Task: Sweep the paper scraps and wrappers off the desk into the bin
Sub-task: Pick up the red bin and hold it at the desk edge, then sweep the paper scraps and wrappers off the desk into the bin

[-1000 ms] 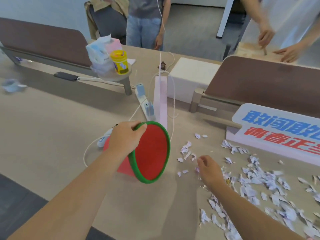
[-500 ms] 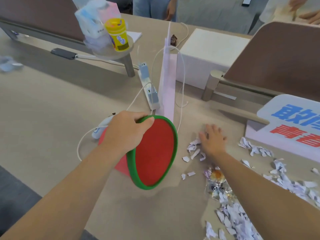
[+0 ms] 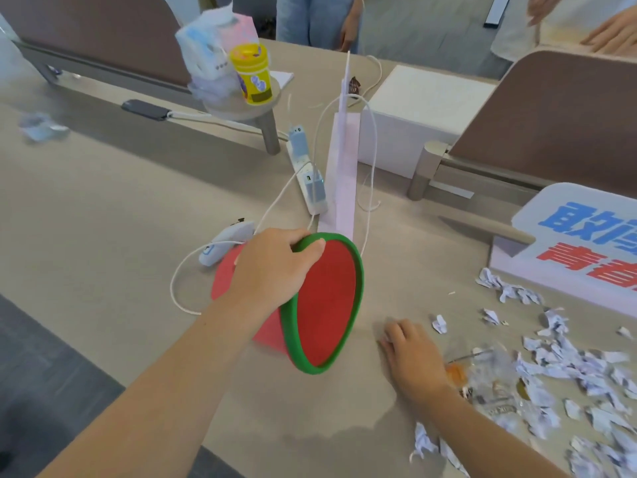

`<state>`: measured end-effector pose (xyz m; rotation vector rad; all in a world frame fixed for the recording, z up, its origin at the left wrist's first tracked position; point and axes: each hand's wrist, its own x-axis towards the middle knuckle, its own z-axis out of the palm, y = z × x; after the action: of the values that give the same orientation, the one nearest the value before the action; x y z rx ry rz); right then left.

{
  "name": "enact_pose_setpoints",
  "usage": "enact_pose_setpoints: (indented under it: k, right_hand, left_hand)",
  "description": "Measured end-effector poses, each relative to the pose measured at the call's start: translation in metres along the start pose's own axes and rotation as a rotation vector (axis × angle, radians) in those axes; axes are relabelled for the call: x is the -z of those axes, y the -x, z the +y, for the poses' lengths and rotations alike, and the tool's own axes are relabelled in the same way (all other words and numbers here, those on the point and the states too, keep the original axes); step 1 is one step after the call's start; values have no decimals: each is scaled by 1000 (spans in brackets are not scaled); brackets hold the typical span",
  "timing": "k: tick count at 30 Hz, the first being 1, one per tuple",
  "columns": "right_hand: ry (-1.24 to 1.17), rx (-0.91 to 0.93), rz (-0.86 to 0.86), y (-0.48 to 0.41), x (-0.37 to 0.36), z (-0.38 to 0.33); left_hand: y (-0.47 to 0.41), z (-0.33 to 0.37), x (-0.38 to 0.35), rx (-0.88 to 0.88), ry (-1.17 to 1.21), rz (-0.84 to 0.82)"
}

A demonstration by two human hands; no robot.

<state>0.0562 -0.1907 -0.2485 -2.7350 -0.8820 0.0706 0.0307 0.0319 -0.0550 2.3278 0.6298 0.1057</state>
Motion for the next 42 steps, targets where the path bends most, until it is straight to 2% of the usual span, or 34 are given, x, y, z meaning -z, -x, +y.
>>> enact_pose_setpoints:
  k: [2,4,6,8,10,12,14,17,19,21,23,25,26,28,30,31,34,37,39,42]
  right_hand:
    - [-1,-45,-63,0,3,-1]
    - [8,-108,-231,-5,5,-6]
    - [-56,-253,-311,-11,13,-13]
    - [-278,-425,-200,-16,39,-24]
    - [-459,-464,15,-19,69,-47]
    - [-532,-349,105,-22,95,-78]
    - [-522,-152,88,-26,104,-105]
    - [-311,69,-122,-29,88,-112]
    - [-236,74,-196,-24,79,-104]
    - [-355,58,-80,-12,81,-95]
    - [-515,-48,152,5,86,-73]
    - [-563,-298,390,27,88,-40]
    - [-535,-454,401,36,86,-21]
    - [-300,-689,114,50,74,9]
    - [-88,-702,-189,60,55,27]
    - [-36,-685,-258,63,47,31]
    - [73,-641,-213,68,33,32]
    - [84,-586,1,70,29,34]
    - [150,-523,-45,71,26,41]
    - [114,-477,-109,72,30,54]
  left_hand:
    - [8,0,-1,3,29,-24]
    - [16,-1,0,8,50,-22]
    - [24,-1,2,25,73,-22]
    - [30,-1,4,35,93,-25]
    - [34,0,4,31,103,-26]
    - [37,2,1,23,108,-29]
    - [40,4,-3,10,111,-36]
    - [44,8,-7,5,141,-39]
    - [48,12,-9,3,151,-46]
    - [50,16,-11,-7,158,-48]
    - [51,17,-13,-26,145,-59]
    - [53,19,-15,-28,174,-75]
    - [54,20,-15,-23,194,-80]
    - [56,23,-17,-56,181,-56]
    - [60,31,-18,-91,188,-45]
    - [62,35,-18,-106,195,-51]
    - [66,46,-21,-161,150,-63]
    - [68,49,-28,-139,154,-79]
    - [68,50,-32,-122,143,-91]
    - [69,54,-37,-91,174,-132]
